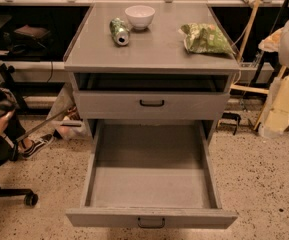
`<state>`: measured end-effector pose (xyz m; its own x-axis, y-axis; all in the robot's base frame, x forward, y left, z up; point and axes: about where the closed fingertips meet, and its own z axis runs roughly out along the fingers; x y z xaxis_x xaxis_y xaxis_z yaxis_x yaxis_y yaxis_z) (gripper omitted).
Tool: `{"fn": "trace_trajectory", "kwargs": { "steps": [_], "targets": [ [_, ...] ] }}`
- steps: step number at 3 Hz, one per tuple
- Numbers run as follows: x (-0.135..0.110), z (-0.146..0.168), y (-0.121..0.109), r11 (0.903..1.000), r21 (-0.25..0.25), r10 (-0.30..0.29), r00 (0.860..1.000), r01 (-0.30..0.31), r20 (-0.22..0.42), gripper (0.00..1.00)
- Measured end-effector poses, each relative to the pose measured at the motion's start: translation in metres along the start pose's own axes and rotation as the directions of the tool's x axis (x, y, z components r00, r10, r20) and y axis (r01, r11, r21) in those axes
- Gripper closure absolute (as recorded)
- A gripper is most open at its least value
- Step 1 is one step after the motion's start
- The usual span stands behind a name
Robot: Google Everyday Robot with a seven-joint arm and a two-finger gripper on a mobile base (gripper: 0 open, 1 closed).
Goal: Place green jalapeno chip bag into middle drawer
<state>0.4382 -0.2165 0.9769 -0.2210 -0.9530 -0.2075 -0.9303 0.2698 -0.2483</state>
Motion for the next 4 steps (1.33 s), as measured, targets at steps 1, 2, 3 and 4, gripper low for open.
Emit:
{"fn": "trace_trajectory", "kwargs": {
  "steps": [1,2,3,4],
  "targets": [
    [-0.008,-0.003,-0.014,0.9998,0.018,0.003,1.000,-0.003,0.003,0.00],
    [-0.008,-0.003,-0.014,0.9998,0.018,0.003,1.000,-0.003,0.003,0.00],
    [-0.005,-0.002,-0.033,0.9991,0.042,0.007,1.000,-0.008,0.008,0.00],
    [0.007,0.023,-0.078,0.9995,-0.009,-0.030,0.999,0.030,-0.028,0.00]
  ]
}}
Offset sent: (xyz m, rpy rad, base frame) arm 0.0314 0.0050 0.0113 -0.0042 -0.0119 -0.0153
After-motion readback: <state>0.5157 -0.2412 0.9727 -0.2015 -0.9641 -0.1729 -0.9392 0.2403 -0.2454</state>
